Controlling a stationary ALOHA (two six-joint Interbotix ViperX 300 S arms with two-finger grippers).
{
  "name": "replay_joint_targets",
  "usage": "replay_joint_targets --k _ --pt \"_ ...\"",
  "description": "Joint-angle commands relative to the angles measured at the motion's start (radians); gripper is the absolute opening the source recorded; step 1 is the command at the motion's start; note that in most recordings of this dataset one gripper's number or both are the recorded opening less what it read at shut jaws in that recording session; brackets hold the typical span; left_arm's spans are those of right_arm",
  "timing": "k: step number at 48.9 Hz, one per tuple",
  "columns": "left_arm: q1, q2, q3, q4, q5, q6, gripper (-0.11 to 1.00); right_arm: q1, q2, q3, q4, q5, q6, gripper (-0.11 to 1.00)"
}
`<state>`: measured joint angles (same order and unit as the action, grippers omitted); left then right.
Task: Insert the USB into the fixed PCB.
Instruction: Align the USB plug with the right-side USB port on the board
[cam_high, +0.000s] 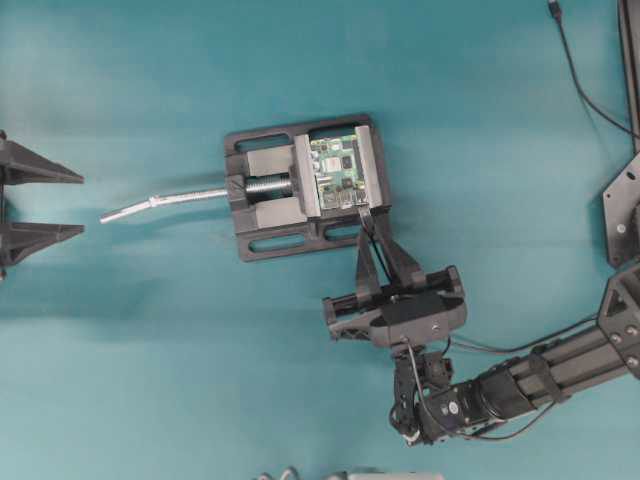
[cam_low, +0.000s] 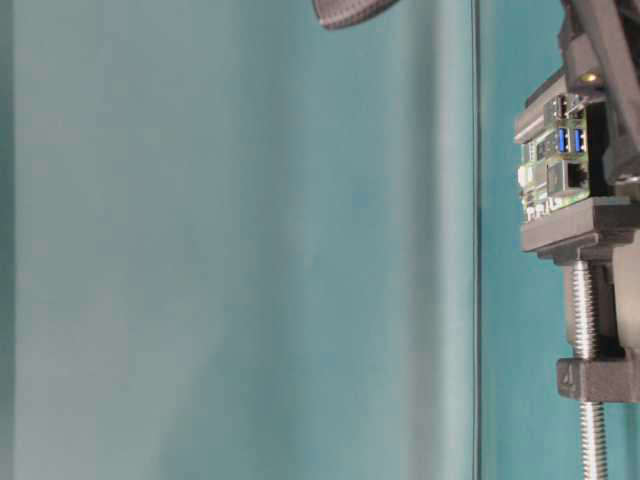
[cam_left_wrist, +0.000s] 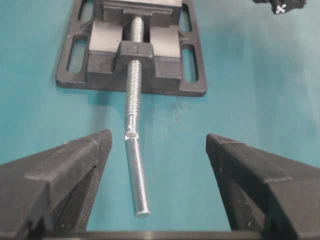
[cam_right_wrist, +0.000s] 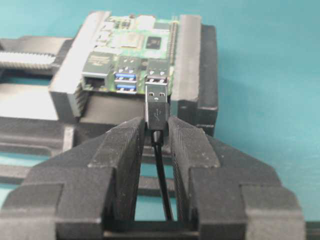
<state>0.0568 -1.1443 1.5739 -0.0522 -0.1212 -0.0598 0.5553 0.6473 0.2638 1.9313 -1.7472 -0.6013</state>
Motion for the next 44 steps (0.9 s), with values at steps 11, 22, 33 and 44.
replay_joint_targets --k 11,22,33,44 --pt "0.002 0.006 -0.012 0.003 -0.008 0.008 0.92 -0.014 -0.052 -0.009 -0.011 -0.009 0.0 0.21" --pt "0.002 0.006 -0.012 0.003 -0.008 0.008 0.92 -0.012 -0.055 -0.015 -0.012 -0.011 0.0 0.21" --pt "0.002 0.006 -0.012 0.003 -0.009 0.006 0.92 -0.003 -0.057 -0.029 -0.012 -0.009 -0.006 0.21" --pt "0.002 0.006 -0.012 0.003 -0.008 0.006 0.92 -0.003 -0.057 -0.023 -0.008 -0.009 -0.006 0.21"
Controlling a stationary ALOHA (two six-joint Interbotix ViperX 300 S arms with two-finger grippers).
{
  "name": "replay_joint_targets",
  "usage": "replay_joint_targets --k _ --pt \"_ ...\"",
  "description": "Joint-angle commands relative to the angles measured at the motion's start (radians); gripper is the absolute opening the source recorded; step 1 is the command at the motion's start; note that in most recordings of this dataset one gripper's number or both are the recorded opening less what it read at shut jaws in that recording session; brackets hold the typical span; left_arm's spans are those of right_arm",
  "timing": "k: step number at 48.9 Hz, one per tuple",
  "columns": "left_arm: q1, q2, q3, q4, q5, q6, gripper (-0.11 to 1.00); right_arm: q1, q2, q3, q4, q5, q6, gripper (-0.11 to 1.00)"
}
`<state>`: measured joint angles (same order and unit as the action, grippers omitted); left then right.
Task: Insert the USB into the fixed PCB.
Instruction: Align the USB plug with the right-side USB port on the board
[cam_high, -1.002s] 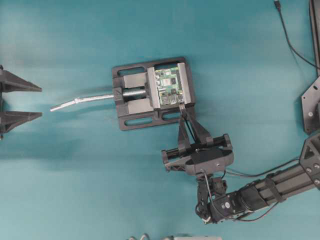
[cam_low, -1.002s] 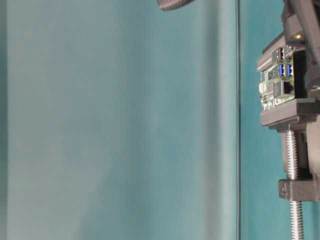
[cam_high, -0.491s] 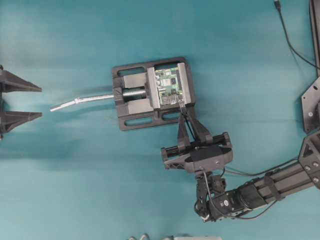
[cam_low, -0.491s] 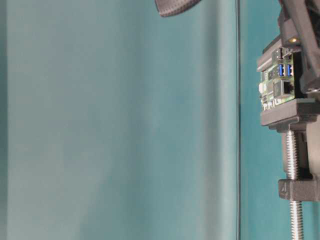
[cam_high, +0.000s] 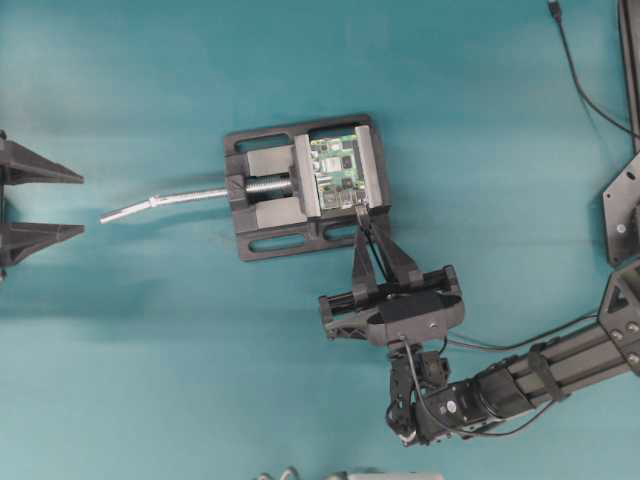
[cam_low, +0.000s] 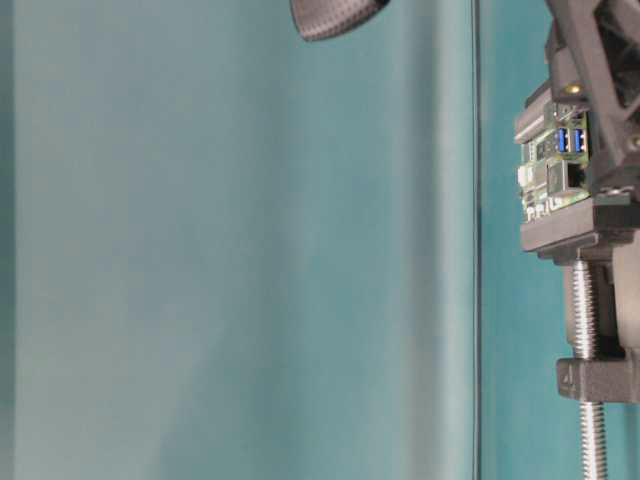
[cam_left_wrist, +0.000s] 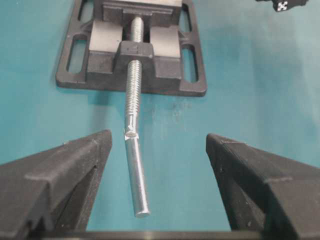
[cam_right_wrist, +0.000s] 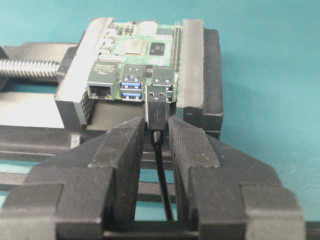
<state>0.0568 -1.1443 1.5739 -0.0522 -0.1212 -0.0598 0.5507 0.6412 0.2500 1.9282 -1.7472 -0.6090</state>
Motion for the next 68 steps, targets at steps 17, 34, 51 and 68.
replay_joint_targets --k 17,34,51,68 --pt "0.002 0.006 -0.012 0.003 -0.009 0.008 0.92 0.0 -0.051 -0.003 0.021 -0.009 0.002 0.21" --pt "0.002 0.006 -0.012 0.003 -0.008 0.008 0.92 -0.003 -0.055 -0.009 0.012 -0.009 0.002 0.21" --pt "0.002 0.006 -0.012 0.003 -0.008 0.008 0.92 -0.006 -0.057 -0.008 0.008 -0.008 0.002 0.21" --pt "0.002 0.006 -0.012 0.003 -0.008 0.008 0.92 -0.02 -0.057 -0.006 -0.003 -0.005 0.003 0.21"
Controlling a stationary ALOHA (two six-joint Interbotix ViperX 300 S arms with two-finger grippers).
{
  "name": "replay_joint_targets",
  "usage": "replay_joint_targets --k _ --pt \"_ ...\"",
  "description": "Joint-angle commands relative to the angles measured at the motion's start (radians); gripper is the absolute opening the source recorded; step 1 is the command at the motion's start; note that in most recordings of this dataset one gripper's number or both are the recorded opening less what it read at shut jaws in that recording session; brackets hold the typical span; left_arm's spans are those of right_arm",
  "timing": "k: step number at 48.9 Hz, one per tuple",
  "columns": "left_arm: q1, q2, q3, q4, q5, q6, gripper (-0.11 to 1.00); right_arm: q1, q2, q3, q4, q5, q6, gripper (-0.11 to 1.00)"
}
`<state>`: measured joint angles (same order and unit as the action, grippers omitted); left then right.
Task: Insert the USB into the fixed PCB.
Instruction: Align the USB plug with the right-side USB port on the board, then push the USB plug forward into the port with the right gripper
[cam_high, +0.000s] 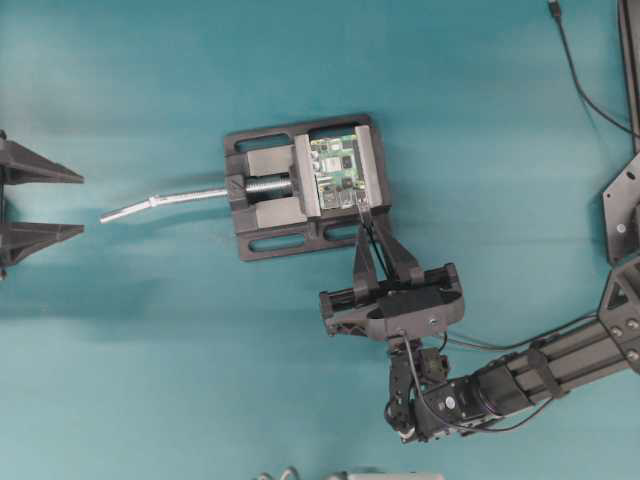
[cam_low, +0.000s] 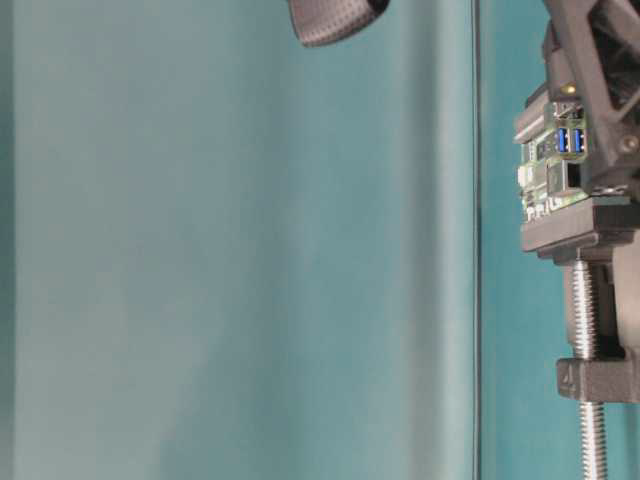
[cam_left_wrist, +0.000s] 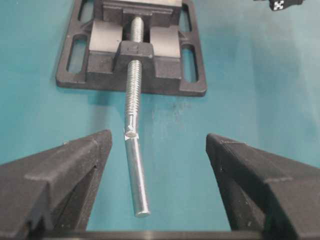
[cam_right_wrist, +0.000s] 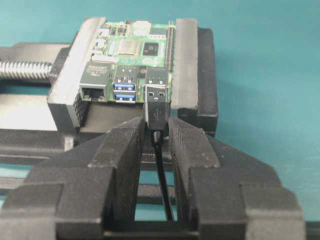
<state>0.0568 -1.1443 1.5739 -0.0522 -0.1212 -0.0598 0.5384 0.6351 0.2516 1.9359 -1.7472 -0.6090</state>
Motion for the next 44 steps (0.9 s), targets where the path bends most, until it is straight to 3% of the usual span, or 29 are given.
replay_joint_targets --k 1,44 --pt "0.002 0.006 -0.012 0.003 -0.009 0.008 0.92 -0.009 -0.051 -0.008 -0.011 -0.003 0.003 0.21" --pt "0.002 0.006 -0.012 0.003 -0.009 0.008 0.92 -0.034 -0.046 -0.015 -0.008 0.011 0.0 0.21"
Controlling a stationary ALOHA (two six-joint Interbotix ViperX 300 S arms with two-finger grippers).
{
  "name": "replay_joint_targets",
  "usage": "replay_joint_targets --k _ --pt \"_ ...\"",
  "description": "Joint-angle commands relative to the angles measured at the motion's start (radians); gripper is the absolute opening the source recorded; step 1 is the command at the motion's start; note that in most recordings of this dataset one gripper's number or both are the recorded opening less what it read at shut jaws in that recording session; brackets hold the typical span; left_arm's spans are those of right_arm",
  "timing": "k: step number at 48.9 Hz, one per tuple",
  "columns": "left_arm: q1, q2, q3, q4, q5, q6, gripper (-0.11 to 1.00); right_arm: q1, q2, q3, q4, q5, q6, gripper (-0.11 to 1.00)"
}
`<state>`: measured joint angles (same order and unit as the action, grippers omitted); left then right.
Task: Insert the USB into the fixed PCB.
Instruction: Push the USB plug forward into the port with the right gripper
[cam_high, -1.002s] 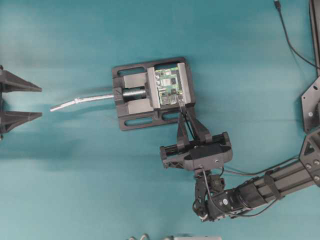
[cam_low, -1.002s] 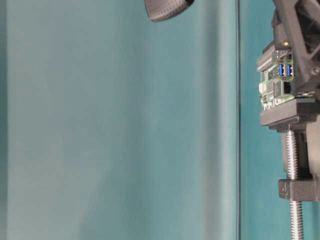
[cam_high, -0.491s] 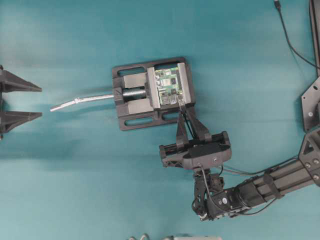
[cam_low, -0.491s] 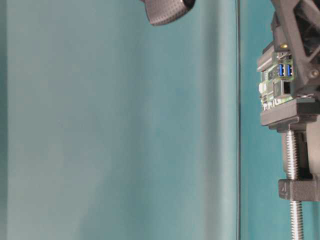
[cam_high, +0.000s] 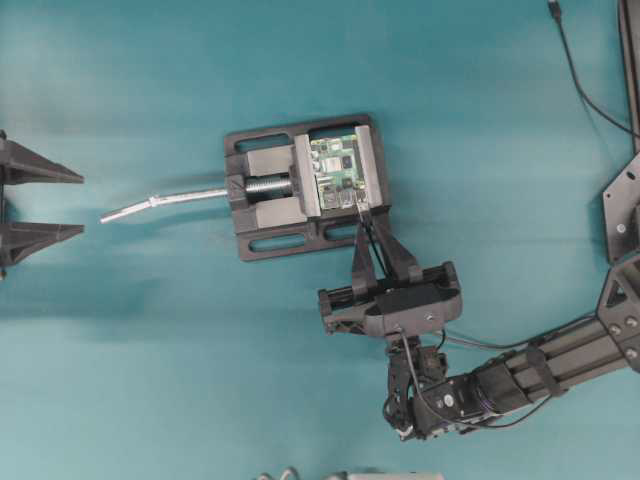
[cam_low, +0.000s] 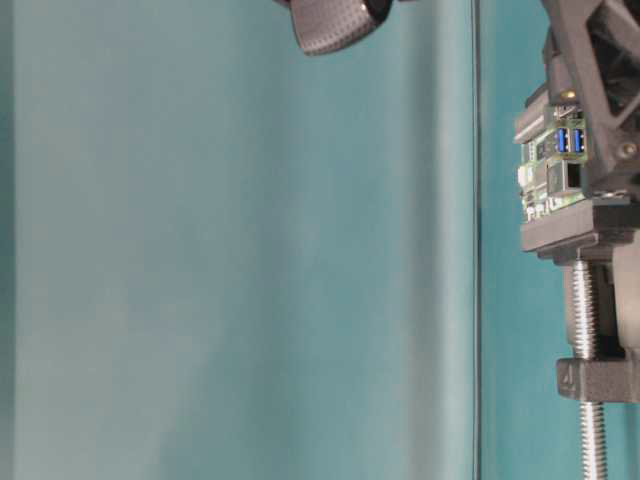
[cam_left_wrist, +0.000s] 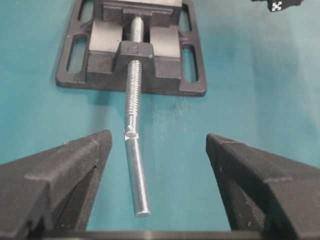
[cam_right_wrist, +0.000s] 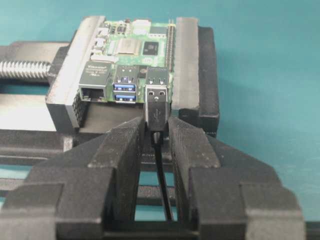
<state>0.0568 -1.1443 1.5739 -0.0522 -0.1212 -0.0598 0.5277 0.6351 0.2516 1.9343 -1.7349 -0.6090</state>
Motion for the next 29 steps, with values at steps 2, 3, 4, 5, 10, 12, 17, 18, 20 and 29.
replay_joint_targets --k 2,3,4,5,10,12,17,18,20,29 --pt "0.002 0.006 -0.012 0.003 -0.009 0.006 0.92 -0.026 -0.044 -0.015 -0.006 0.002 0.0 0.21" --pt "0.002 0.006 -0.012 0.003 -0.008 0.008 0.92 -0.029 -0.044 -0.015 -0.006 0.005 0.0 0.21" --pt "0.002 0.006 -0.012 0.003 -0.009 0.006 0.92 -0.032 -0.043 -0.017 -0.006 0.005 0.0 0.21" --pt "0.002 0.006 -0.012 0.003 -0.009 0.008 0.92 -0.032 -0.043 -0.017 -0.006 0.006 0.0 0.2" --pt "0.002 0.006 -0.012 0.003 -0.009 0.008 0.92 -0.04 -0.043 -0.02 -0.009 0.006 -0.003 0.21" --pt "0.002 0.006 -0.012 0.003 -0.009 0.006 0.92 -0.043 -0.043 -0.023 -0.009 0.006 -0.003 0.21" --pt "0.002 0.006 -0.012 0.003 -0.008 0.008 0.92 -0.049 -0.043 -0.029 -0.009 0.003 -0.009 0.21" --pt "0.002 0.006 -0.012 0.003 -0.008 0.008 0.92 -0.049 -0.043 -0.032 -0.009 0.002 -0.011 0.21" --pt "0.002 0.006 -0.012 0.003 -0.008 0.008 0.92 -0.051 -0.043 -0.035 -0.009 0.0 -0.017 0.21" --pt "0.002 0.006 -0.012 0.003 -0.009 0.006 0.92 -0.051 -0.048 -0.049 -0.009 -0.003 -0.031 0.21"
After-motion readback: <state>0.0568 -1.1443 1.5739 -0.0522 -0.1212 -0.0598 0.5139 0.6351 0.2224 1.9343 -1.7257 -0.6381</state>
